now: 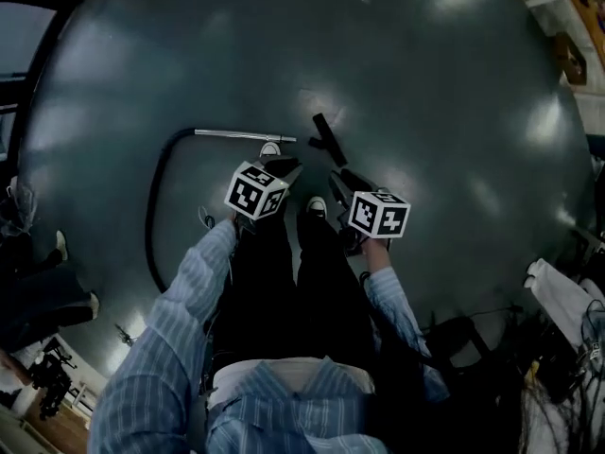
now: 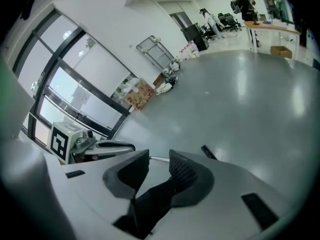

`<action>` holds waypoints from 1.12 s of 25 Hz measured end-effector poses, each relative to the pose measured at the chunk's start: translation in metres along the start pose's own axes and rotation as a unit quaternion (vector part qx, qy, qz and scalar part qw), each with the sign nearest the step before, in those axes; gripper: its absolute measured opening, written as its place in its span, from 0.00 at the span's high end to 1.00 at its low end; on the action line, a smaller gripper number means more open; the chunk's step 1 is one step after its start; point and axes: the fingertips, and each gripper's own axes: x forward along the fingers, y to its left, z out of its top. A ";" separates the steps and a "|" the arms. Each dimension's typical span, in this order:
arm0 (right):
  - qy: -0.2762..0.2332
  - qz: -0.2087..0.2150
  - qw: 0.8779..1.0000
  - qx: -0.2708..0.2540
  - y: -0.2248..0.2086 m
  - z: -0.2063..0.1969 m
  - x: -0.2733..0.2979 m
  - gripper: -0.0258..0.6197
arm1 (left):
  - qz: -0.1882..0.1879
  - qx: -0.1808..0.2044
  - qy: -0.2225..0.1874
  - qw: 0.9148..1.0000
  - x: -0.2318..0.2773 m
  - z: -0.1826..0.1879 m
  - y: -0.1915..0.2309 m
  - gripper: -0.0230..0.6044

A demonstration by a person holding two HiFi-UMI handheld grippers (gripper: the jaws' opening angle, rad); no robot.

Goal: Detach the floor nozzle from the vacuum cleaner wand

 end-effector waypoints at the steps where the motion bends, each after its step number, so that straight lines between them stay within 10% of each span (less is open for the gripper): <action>1: 0.002 0.001 1.000 0.001 0.010 0.000 -0.014 0.76 | 0.006 -0.014 -0.015 1.000 -0.015 0.003 -0.011 0.90; 12: -0.032 0.048 0.998 -0.033 0.070 0.012 -0.138 0.87 | 0.062 -0.061 -0.183 0.979 -0.127 0.047 -0.126 0.94; 28: 0.007 0.078 0.992 -0.095 0.138 -0.082 -0.176 0.88 | 0.099 -0.080 -0.222 0.967 -0.208 -0.038 -0.208 0.95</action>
